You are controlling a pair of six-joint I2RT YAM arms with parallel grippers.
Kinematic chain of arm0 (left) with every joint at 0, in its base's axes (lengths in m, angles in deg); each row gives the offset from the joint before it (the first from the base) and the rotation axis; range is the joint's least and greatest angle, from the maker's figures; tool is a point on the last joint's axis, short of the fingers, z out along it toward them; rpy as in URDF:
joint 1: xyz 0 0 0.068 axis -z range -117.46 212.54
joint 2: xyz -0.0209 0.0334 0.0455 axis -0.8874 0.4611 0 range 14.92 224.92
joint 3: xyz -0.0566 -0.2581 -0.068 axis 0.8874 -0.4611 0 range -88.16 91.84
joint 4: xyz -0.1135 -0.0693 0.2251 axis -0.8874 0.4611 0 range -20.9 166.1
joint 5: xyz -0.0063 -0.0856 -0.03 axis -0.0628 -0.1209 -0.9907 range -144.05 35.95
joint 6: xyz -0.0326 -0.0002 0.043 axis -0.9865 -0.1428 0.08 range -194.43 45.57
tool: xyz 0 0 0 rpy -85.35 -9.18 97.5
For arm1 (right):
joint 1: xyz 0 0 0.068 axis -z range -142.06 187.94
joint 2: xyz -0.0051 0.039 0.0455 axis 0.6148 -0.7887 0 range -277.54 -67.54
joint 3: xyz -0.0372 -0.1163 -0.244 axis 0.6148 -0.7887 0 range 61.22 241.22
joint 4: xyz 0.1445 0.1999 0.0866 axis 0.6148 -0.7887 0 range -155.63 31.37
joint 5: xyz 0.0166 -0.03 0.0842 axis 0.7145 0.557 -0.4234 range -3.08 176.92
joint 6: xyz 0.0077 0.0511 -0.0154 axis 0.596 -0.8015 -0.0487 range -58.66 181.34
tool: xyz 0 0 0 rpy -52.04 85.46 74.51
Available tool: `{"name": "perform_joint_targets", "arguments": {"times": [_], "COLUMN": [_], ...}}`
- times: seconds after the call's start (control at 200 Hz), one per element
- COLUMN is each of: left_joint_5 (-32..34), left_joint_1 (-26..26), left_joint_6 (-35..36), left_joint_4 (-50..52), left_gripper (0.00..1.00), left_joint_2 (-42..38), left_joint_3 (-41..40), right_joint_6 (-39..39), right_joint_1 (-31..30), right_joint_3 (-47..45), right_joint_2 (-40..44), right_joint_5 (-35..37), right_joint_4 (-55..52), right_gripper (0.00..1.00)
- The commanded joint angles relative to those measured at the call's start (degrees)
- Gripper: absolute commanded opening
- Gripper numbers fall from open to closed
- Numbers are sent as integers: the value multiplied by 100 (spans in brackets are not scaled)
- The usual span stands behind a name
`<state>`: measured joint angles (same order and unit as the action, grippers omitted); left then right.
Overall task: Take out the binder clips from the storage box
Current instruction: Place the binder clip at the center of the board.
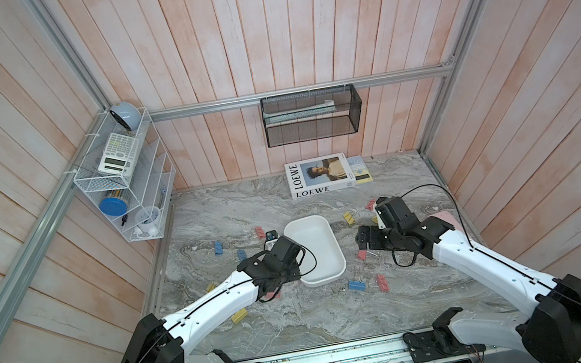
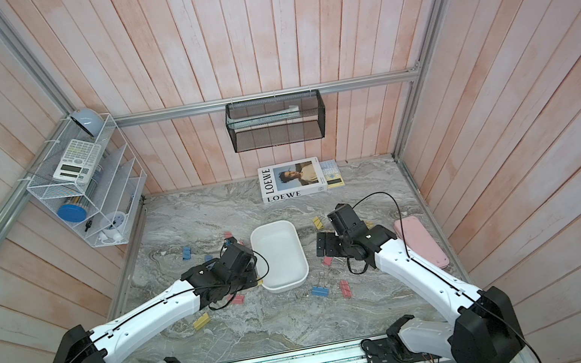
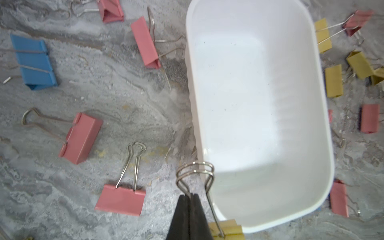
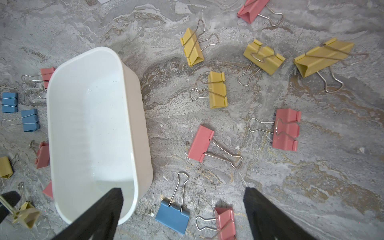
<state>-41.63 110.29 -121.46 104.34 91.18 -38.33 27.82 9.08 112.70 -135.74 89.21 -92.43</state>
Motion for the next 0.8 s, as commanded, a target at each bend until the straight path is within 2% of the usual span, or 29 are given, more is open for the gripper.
{"name": "perform_joint_targets", "arguments": {"times": [0.0, 0.165, 0.55, 0.58, 0.63, 0.66, 0.795], "left_joint_5": [147, -30, -387, -407, -396, -361, -34], "left_joint_1": [207, 387, 481, 481, 483, 481, 466], "left_joint_6": [-540, -825, -509, -501, -487, -475, -308], "left_joint_4": [51, -498, -888, -892, -854, -798, -245], "left_gripper": [0, 0, 0, 6, 25, 33, 49], "left_joint_2": [-284, -258, 754, 765, 749, 715, 444], "left_joint_3": [-444, -1012, -913, -899, -878, -828, -472], "right_joint_6": [-161, -293, -380, -384, -384, -371, -293], "right_joint_1": [-136, -307, -407, -410, -410, -410, -409], "right_joint_3": [151, 116, 109, 99, 82, 72, 46], "right_joint_2": [58, 147, 338, 353, 384, 398, 427], "right_joint_5": [287, 473, 743, 769, 800, 829, 971], "right_joint_4": [-52, -148, -337, -350, -356, -361, -363], "right_gripper": [98, 98, 98, 98, 98, 98, 98]}}
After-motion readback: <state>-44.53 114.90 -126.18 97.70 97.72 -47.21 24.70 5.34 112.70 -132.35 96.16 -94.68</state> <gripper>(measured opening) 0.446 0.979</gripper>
